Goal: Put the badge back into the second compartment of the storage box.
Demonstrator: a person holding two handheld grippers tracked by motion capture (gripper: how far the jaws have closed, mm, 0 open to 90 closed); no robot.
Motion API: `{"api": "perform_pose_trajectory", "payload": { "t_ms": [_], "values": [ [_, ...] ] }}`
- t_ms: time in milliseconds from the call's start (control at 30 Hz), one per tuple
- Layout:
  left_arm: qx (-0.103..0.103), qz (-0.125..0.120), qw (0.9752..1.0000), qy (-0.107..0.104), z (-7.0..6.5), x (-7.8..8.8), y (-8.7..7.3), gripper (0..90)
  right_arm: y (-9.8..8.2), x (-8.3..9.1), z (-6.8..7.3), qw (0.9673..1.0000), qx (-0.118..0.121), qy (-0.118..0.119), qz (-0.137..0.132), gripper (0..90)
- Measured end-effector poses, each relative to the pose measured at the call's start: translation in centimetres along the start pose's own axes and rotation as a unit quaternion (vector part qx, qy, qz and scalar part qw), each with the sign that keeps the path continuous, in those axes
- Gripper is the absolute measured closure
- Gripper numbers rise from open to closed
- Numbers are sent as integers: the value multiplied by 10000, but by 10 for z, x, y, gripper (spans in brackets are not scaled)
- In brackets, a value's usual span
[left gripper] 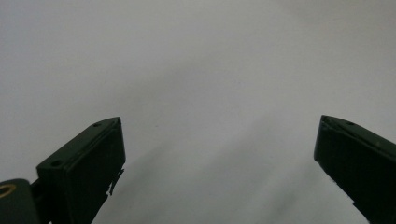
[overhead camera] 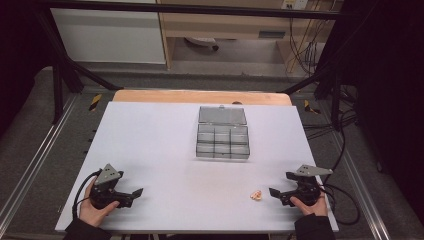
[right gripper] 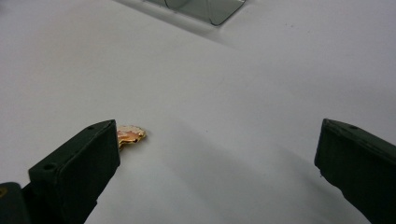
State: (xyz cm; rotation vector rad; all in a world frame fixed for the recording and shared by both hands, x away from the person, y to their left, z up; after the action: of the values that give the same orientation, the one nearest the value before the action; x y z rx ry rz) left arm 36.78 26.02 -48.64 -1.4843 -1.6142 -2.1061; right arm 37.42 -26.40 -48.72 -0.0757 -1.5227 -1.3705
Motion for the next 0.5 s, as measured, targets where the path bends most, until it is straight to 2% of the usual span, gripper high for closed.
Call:
{"api": "perform_pose_trajectory", "payload": {
  "t_ms": [367, 500],
  "values": [
    [45, 6, 10000, 5, 1, 0, -2, 22, 0, -1, 3, 10000, -34, 36, 44, 7],
    [45, 6, 10000, -19, 1, -1, -2, 23, 0, -3, 4, 9999, 43, 30, 99, 7]
  ]
}}
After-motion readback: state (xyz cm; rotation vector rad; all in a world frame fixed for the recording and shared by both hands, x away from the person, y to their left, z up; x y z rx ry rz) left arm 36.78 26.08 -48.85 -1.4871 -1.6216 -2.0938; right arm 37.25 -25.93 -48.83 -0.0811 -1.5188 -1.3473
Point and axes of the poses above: each handheld gripper's, and its own axes: x roughly backward along the jaws, y roughly out of its top, z roughly to its left, the point moved 6 cm from there along -x, roughly forward along the jaws, and after that the axes turned 7 degrees about z, right-handed, at the moved point
